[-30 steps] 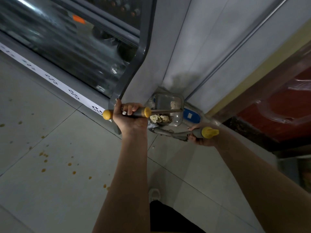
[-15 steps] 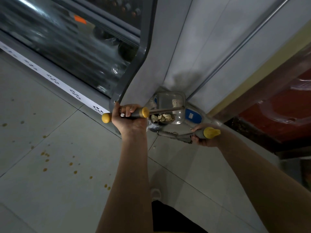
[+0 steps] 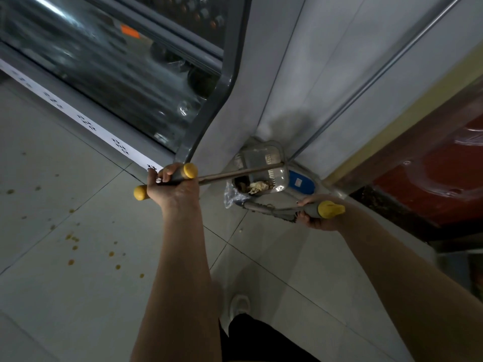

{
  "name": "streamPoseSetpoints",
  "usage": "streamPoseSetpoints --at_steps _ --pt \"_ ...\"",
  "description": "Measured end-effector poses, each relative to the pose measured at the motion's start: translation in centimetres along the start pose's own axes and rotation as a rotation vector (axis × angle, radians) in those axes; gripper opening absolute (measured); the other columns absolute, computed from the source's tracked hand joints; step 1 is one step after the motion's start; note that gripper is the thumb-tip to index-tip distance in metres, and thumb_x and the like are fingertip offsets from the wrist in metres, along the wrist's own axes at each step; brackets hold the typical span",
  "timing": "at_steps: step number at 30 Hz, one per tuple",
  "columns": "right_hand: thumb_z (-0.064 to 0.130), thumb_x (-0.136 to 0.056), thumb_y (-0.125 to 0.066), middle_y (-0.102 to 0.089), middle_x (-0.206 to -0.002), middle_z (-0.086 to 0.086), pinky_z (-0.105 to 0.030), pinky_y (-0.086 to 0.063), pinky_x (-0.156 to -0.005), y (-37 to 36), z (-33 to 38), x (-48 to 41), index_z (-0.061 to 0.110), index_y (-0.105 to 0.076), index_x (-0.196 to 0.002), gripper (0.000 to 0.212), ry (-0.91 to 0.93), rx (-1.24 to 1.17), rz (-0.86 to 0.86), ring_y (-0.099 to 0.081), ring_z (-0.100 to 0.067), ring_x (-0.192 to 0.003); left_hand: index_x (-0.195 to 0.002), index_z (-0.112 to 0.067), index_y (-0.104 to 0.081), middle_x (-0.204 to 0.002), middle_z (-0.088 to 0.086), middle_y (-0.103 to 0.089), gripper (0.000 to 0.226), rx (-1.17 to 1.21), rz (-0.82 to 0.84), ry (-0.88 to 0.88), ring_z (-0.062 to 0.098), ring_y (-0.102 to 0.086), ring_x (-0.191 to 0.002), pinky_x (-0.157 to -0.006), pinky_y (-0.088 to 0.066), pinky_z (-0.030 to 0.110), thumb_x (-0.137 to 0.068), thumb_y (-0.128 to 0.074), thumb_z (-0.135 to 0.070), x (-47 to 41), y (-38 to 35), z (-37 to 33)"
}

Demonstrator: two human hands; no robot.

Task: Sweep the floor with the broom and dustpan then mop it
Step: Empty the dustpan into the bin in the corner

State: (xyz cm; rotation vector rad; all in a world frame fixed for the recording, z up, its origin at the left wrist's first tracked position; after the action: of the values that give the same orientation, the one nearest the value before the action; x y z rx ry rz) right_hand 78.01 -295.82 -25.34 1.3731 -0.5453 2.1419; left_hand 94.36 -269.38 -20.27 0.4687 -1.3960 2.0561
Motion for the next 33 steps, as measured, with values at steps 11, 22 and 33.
streamPoseSetpoints --at_steps 11,22,33 --pt "0.005 -0.093 -0.049 -0.058 -0.048 -0.015 -0.019 -0.047 -0.035 -0.7 -0.3 -0.6 0.000 -0.049 -0.095 0.005 -0.032 0.075 0.030 -0.057 -0.017 -0.035 -0.023 -0.008 -0.032 -0.027 -0.002 -0.031 0.069 0.037 -0.112 -0.114 0.015 -0.037 -0.022 -0.044 -0.039 0.009 -0.091 -0.039 -0.017 -0.1 1.0 -2.7" --pt "0.009 -0.095 -0.045 -0.055 -0.046 -0.016 -0.018 -0.046 -0.033 -3.5 -1.1 -0.8 0.001 -0.047 -0.084 0.014 -0.111 0.068 0.047 -0.055 -0.019 -0.033 -0.053 -0.016 -0.038 -0.036 -0.007 -0.040 0.039 -0.193 -0.305 -0.100 0.010 -0.041 -0.026 -0.037 -0.038 0.009 -0.088 -0.055 -0.020 2.2 3.9 -3.8" --pt "0.007 -0.096 -0.044 -0.053 -0.047 -0.016 -0.017 -0.045 -0.033 -5.7 -1.4 -1.0 0.003 -0.044 -0.091 0.006 -0.085 0.133 0.061 -0.054 -0.018 -0.032 -0.051 -0.015 -0.036 -0.028 -0.005 -0.036 0.042 -0.229 -0.452 -0.135 0.011 -0.038 -0.021 -0.040 -0.038 0.010 -0.092 -0.044 -0.017 1.6 5.0 -7.6"
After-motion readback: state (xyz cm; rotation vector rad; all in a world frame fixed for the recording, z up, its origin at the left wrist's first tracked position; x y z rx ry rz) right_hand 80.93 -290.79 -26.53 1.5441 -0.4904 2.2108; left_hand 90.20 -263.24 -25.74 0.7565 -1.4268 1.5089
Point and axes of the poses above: each hand's wrist, its own x-axis away from the middle knuckle, its own y-axis out of the back of the hand, z = x × y, the point moved 4 cm from there along -x, towards the middle knuckle
